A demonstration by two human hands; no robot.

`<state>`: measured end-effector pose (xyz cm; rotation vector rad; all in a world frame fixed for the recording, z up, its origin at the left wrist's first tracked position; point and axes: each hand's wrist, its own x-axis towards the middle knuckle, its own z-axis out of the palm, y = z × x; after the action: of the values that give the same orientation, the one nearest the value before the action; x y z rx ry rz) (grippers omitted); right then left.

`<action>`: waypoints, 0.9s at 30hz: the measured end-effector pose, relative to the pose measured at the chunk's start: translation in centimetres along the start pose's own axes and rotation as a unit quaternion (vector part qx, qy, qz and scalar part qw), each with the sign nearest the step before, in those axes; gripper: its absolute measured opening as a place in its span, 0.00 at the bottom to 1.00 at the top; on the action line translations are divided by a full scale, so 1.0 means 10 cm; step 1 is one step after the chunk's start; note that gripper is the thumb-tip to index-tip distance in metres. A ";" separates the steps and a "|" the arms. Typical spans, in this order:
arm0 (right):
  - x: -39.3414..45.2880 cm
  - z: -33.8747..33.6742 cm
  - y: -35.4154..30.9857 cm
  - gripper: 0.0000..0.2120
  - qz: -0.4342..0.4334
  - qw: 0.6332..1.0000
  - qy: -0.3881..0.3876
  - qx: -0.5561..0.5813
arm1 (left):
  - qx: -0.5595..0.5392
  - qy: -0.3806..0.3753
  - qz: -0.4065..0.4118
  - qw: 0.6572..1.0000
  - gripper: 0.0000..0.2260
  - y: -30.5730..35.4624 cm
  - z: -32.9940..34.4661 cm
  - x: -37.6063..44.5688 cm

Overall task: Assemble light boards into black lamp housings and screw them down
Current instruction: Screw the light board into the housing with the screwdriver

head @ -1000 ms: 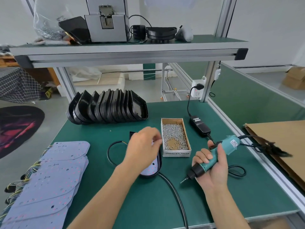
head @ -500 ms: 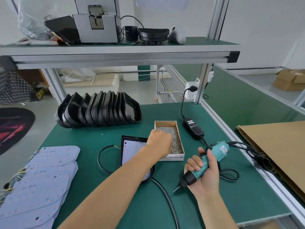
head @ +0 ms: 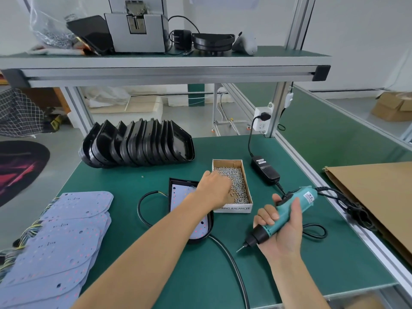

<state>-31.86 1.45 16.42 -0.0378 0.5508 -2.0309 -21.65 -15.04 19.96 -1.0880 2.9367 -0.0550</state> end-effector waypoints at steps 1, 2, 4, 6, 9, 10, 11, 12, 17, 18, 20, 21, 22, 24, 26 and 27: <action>0.00 0.01 0.01 0.20 0.002 1.000 0.000 0.002 | 0.005 -0.003 0.003 1.000 0.08 0.00 -0.02 -0.01; -0.01 0.01 0.01 0.19 0.005 1.000 0.001 0.003 | 0.011 -0.008 0.006 1.000 0.07 0.01 -0.05 -0.01; -0.02 0.02 0.01 0.19 0.009 1.000 0.004 0.003 | 0.020 -0.022 0.014 0.999 0.06 0.04 -0.12 0.01; -0.04 0.01 0.00 0.19 0.009 1.000 0.007 0.002 | 0.038 -0.033 0.020 0.999 0.07 0.06 -0.16 0.04; -0.04 0.00 -0.02 0.19 0.001 1.000 0.009 0.000 | 0.055 -0.034 0.021 0.998 0.16 0.10 -0.15 0.08; -0.05 0.00 -0.02 0.19 0.000 1.000 0.008 -0.002 | 0.053 -0.036 0.019 0.998 0.18 0.10 -0.14 0.08; -0.05 0.00 -0.01 0.19 -0.001 1.000 0.008 -0.004 | 0.049 -0.039 0.017 0.998 0.19 0.10 -0.12 0.08; -0.05 0.00 0.00 0.19 -0.001 1.000 0.008 -0.006 | 0.046 -0.042 0.014 0.998 0.20 0.10 -0.12 0.08; -0.09 0.08 -0.01 0.19 -0.033 0.999 0.016 -0.028 | -0.065 0.020 0.012 0.998 0.05 0.11 -0.17 0.02; -0.10 0.13 -0.02 0.19 -0.047 0.998 0.018 -0.033 | -0.146 0.041 -0.001 0.988 0.05 0.10 -0.20 -0.03; -0.14 0.25 -0.06 0.20 -0.074 0.997 0.008 -0.036 | -0.343 0.070 -0.044 0.936 0.05 0.07 -0.26 -0.21; -0.16 0.32 -0.09 0.21 -0.086 0.996 -0.002 -0.035 | -0.428 0.091 -0.061 0.897 0.04 0.06 -0.29 -0.34; -0.17 0.40 -0.11 0.22 -0.099 0.994 -0.013 -0.034 | -0.493 0.110 -0.071 0.860 0.03 0.04 -0.31 -0.49; -0.21 0.57 -0.15 0.17 -0.129 0.990 -0.036 -0.037 | -0.591 0.126 -0.070 0.793 0.04 0.01 -0.32 -0.79; -0.27 0.74 -0.15 0.12 -0.152 0.986 -0.056 -0.034 | -0.645 0.143 -0.071 0.747 0.06 -0.03 -0.32 -1.07; -0.30 0.82 -0.14 0.11 -0.156 0.985 -0.067 -0.030 | -0.663 0.153 -0.075 0.729 0.07 -0.06 -0.31 -1.21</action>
<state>-29.42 1.57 24.95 -0.3126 0.5456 -2.2941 -12.15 -7.56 23.06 -1.3615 2.8161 2.3349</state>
